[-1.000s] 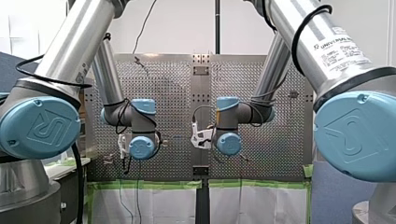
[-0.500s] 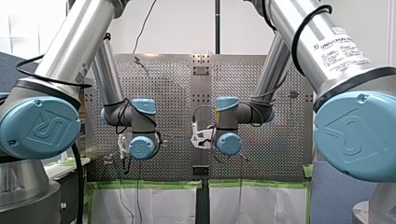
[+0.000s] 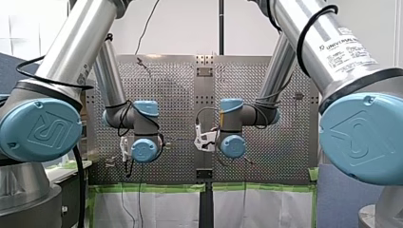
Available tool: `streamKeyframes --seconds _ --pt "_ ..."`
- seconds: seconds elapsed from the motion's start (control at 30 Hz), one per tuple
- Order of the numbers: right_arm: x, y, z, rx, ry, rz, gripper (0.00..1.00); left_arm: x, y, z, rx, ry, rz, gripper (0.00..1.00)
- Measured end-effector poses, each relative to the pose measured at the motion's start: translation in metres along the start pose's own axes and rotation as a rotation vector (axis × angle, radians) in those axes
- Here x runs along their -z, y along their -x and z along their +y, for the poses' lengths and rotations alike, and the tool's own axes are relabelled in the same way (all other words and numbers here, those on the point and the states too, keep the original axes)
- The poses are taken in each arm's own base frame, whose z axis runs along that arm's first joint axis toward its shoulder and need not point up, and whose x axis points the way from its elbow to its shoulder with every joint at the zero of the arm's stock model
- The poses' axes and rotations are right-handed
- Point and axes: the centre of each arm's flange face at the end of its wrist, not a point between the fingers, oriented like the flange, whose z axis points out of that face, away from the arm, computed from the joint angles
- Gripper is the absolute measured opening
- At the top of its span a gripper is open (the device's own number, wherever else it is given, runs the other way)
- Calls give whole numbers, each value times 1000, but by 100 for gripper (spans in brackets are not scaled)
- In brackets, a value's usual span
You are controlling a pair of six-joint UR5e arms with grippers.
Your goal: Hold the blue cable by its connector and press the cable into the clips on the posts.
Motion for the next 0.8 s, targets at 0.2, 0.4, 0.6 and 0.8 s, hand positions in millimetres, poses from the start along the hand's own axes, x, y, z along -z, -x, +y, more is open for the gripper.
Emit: streamKeyframes --seconds 0.2,0.4,0.6,0.8 --pt "0 0 0 0 0 0 0 0 0 0 0 0 0 0" --pt "0 0 0 0 0 0 0 0 0 0 0 0 0 0" --pt "0 0 0 0 0 0 0 1 -2 1 -6 4 8 0" --pt "0 0 0 0 0 1 0 4 -18 7 -38 12 55 0"
